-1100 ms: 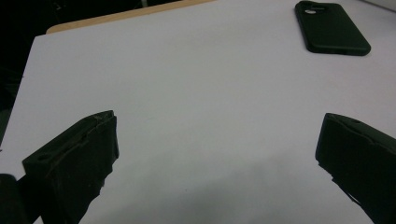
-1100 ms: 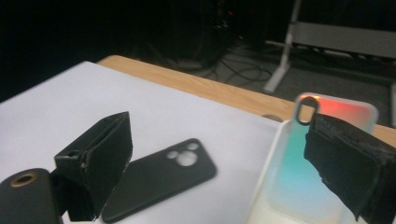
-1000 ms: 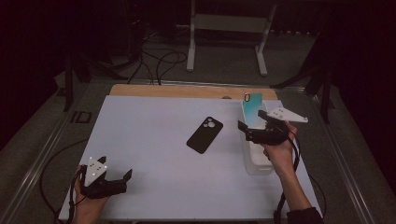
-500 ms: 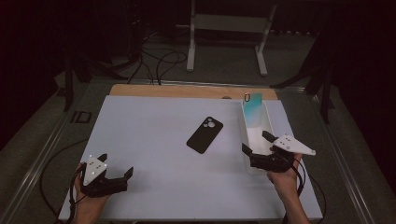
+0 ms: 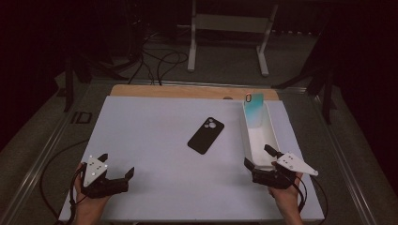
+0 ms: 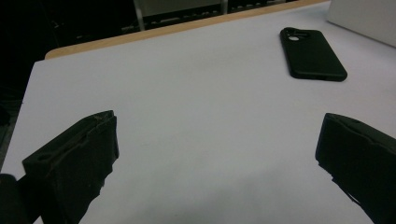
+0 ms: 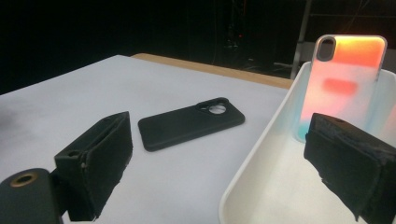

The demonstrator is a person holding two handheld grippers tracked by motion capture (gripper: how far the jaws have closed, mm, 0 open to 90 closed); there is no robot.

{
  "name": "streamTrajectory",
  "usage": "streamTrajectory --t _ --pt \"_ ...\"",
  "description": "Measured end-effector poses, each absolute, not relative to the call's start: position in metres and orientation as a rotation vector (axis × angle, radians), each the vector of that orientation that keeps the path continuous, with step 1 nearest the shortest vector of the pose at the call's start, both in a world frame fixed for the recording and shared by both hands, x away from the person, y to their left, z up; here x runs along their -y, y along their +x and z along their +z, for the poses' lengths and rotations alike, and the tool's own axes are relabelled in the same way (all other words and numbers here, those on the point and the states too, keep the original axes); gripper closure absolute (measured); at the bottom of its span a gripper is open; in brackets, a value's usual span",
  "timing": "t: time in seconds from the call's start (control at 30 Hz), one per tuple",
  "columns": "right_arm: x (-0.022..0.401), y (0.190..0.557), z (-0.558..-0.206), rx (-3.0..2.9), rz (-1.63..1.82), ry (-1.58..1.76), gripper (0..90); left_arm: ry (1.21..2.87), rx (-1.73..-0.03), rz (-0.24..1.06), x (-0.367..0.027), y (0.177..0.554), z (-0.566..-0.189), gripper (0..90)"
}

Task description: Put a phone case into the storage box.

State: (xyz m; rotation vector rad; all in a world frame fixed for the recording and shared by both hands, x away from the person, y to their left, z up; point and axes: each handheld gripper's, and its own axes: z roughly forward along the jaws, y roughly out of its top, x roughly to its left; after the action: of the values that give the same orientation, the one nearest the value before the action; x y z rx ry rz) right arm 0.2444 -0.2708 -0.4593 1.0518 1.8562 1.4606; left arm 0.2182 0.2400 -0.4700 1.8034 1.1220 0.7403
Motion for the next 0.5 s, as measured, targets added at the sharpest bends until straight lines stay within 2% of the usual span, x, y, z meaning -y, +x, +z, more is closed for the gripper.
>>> streamTrajectory --t 0.5 --pt "0.272 0.243 -0.47 -1.868 1.479 1.056 7.8 1.818 -1.076 0.742 -0.229 0.222 -0.45 0.0"
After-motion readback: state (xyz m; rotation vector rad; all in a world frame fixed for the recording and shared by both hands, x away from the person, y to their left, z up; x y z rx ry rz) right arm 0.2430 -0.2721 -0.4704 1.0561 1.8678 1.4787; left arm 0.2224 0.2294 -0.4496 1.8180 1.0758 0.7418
